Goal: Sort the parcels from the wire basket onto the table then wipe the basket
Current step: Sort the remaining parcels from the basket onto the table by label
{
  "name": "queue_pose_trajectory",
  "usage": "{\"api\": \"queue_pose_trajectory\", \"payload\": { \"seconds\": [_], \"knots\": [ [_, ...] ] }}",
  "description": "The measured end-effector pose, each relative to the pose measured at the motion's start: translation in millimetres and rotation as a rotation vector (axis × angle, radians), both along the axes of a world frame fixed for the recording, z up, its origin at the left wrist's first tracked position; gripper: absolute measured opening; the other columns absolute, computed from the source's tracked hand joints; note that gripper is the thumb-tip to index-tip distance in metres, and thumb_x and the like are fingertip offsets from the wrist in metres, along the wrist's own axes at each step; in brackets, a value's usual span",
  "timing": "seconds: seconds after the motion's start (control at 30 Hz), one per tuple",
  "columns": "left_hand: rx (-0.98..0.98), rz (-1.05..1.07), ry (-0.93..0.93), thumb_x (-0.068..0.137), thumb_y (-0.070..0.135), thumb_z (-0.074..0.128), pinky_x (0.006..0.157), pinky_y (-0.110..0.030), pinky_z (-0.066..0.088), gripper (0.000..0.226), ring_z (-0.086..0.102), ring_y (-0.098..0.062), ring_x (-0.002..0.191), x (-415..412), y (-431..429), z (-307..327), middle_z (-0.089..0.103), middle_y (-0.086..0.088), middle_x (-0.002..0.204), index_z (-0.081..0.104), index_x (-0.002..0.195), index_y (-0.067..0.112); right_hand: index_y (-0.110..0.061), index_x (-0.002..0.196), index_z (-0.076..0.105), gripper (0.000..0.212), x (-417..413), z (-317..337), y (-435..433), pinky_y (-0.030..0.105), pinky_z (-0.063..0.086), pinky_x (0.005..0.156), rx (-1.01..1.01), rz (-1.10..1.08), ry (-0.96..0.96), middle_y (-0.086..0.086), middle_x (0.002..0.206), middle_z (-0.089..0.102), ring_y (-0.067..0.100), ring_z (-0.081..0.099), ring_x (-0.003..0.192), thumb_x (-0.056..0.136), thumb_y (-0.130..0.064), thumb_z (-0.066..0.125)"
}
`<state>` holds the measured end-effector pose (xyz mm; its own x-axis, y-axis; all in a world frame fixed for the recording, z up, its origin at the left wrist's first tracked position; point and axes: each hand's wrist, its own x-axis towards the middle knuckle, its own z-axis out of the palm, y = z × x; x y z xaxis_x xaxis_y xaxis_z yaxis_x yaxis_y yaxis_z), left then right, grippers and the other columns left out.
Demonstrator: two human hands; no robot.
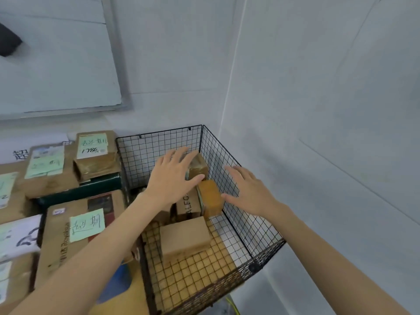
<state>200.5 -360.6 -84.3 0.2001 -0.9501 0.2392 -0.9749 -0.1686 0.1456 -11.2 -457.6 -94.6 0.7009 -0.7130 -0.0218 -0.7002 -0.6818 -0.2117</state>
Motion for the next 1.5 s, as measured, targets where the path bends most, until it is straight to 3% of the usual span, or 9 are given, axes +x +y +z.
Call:
{"api": "queue_pose_trajectory", "payload": {
  "seconds": [0.2,0.3,0.47,0.63,0.8,1.0,1.2,1.37,1.5],
  "knots": [
    [0.010,0.095,0.090,0.095,0.064,0.039,0.116,-0.047,0.023,0.069,0.020,-0.028,0.147,17.7,-23.0,-5.2,0.025,-0.001,0.161,0.025,0.154,0.031,-0.030,0.158,0.003,0.091,33.0,-24.4,-34.4,0.051,0.021,0.121,0.177,0.102,0.078,0.001,0.165,0.010,0.024,0.012,0.151,0.092,-0.053,0.060],
    [0.014,0.149,0.143,0.095,0.062,0.042,0.115,-0.048,0.025,0.069,0.023,-0.029,0.146,22.9,-29.4,-11.7,0.027,-0.002,0.160,0.027,0.154,0.030,-0.031,0.158,0.003,0.092,51.9,-42.5,-49.2,0.054,0.030,0.116,0.284,0.140,0.082,0.002,0.164,0.013,0.025,0.020,0.149,0.090,-0.052,0.061],
    [0.119,0.294,0.306,0.094,0.062,0.047,0.112,-0.053,0.028,0.072,0.025,-0.033,0.144,36.0,-39.0,-38.0,0.027,-0.003,0.159,0.025,0.154,0.031,-0.030,0.157,0.011,0.085,74.6,-66.8,-68.7,0.046,0.028,0.118,0.433,0.198,-0.022,0.004,0.163,0.020,0.023,0.026,0.147,0.092,-0.046,0.064],
    [0.215,0.404,0.383,0.093,0.059,0.051,0.109,-0.051,0.036,0.072,0.032,-0.033,0.138,31.2,-32.8,-83.0,0.030,-0.004,0.157,0.026,0.153,0.028,-0.032,0.156,0.014,0.086,85.6,-99.7,-77.8,0.043,0.034,0.113,0.483,0.236,0.006,0.004,0.160,0.026,0.023,0.032,0.144,0.090,-0.047,0.066],
    [0.354,0.494,0.424,0.093,0.056,0.053,0.111,-0.048,0.035,0.074,0.029,-0.033,0.141,14.2,-17.7,-131.3,0.025,-0.003,0.159,0.023,0.154,0.027,-0.034,0.156,0.014,0.087,87.4,-133.5,-80.7,0.048,0.039,0.111,0.550,0.243,0.058,0.004,0.158,0.031,0.026,0.037,0.141,0.089,-0.049,0.067],
    [0.518,0.551,0.513,0.093,0.048,0.059,0.113,-0.046,0.035,0.075,0.025,-0.029,0.144,-8.0,-3.5,-169.2,0.018,-0.001,0.161,0.021,0.155,0.028,-0.033,0.155,0.015,0.087,73.2,-171.0,-78.4,0.044,0.040,0.110,0.599,0.249,0.179,0.003,0.158,0.033,0.027,0.038,0.141,0.088,-0.050,0.067],
    [0.563,0.642,0.690,0.089,0.037,0.068,0.113,-0.047,0.035,0.083,0.026,-0.030,0.143,-16.3,0.3,-186.5,0.012,-0.001,0.162,0.018,0.155,0.035,-0.033,0.153,0.020,0.085,73.9,-190.2,-81.4,0.045,0.042,0.107,0.631,0.276,0.272,0.007,0.152,0.041,0.027,0.043,0.136,0.086,-0.052,0.069],
    [0.572,0.664,0.762,0.082,0.033,0.076,0.102,-0.048,0.048,0.088,0.038,-0.030,0.134,-13.0,8.6,-196.1,0.017,0.000,0.156,0.023,0.151,0.039,-0.028,0.153,0.023,0.087,69.5,-201.7,-81.9,0.045,0.042,0.108,0.647,0.278,0.267,0.005,0.151,0.043,0.026,0.045,0.135,0.085,-0.048,0.073],
    [0.580,0.677,0.786,0.077,0.027,0.080,0.107,-0.052,0.043,0.094,0.038,-0.031,0.135,-12.2,7.9,-200.1,0.018,-0.002,0.155,0.024,0.151,0.038,-0.032,0.153,0.022,0.089,68.1,-210.8,-78.4,0.044,0.044,0.106,0.671,0.250,0.296,0.006,0.148,0.047,0.028,0.048,0.131,0.083,-0.051,0.073]
  ]
}}
